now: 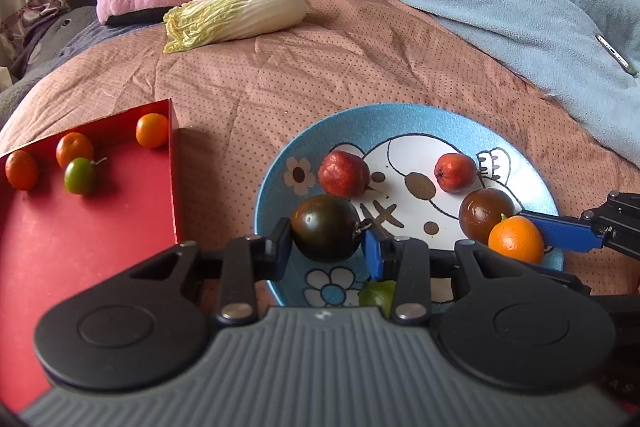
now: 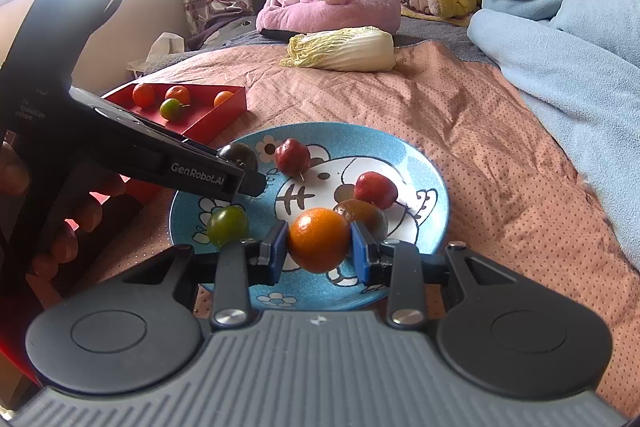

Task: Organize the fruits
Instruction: 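Lower the orange tomato onto the blue plate and open the right gripper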

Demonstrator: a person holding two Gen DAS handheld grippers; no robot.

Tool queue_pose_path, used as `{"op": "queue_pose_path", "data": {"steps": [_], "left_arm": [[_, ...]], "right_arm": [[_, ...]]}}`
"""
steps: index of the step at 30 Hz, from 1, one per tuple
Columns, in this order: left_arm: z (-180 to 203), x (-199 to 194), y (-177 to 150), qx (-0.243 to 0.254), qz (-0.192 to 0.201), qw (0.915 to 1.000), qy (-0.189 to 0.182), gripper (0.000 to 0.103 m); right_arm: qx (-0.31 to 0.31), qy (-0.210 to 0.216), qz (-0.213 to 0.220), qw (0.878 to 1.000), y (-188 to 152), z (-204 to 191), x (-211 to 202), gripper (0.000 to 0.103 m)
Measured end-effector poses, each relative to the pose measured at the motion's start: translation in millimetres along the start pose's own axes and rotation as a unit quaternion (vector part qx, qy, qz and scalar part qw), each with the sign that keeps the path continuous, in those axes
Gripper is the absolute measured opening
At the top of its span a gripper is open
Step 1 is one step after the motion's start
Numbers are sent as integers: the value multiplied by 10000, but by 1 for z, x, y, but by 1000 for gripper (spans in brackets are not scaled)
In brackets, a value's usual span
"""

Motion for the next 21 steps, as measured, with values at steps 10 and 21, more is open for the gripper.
{"op": "queue_pose_path", "data": {"steps": [10, 21], "left_arm": [[1, -4, -2, 10, 1, 10000, 7, 41], [2, -33, -2, 56, 186, 9998, 15, 42]], "right_arm": [[-5, -102, -50, 9999, -2, 1, 3, 40], [68, -2, 319, 9995, 2, 0, -22, 61]]}}
Point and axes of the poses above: each gripper's, at about its wrist camera, not at the fingertips, and x roughly the way its jaws point, z to its right, y to its top, the point moved 1 cm from there along x, roughly the way its jaws point, and after that the axes turned 14 degrees about -y, right-handed, at the moved point
